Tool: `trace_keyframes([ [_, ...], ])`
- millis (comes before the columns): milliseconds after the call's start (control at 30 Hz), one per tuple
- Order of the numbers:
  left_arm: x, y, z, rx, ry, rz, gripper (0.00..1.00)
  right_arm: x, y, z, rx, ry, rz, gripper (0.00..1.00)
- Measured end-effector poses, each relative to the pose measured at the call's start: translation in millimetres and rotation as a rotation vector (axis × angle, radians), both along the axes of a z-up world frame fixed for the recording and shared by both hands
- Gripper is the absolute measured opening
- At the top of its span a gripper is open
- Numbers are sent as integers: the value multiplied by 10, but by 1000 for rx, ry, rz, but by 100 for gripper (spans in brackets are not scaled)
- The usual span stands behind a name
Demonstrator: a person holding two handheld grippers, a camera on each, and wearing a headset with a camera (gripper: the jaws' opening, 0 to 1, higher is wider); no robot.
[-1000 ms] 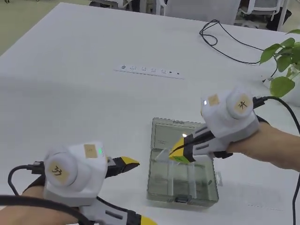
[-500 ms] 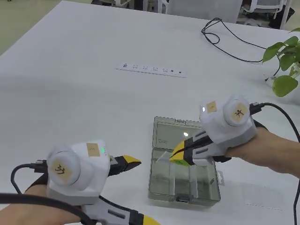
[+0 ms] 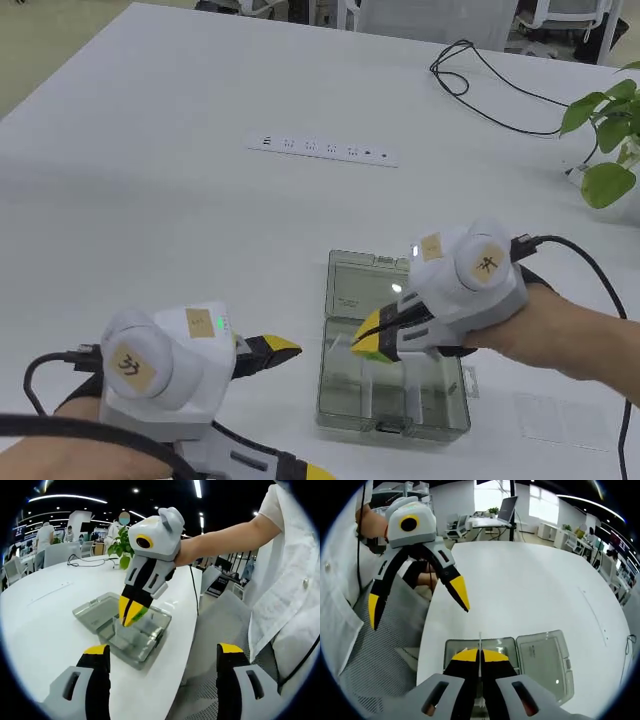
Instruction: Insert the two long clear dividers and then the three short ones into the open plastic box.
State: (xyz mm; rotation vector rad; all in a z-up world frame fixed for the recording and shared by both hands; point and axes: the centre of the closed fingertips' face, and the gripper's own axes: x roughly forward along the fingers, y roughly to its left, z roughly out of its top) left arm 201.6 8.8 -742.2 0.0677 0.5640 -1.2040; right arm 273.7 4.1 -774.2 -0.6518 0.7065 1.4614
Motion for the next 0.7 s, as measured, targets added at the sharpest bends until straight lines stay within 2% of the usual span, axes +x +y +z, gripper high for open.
trace_keyframes([
  [267, -7, -3, -4, -1, 3, -1, 89, -11, 36, -118, -31, -9, 25, 2],
  [700, -5, -1, -14, 0, 3, -3, 90, -2, 47, -297, -84, 8, 27, 2],
])
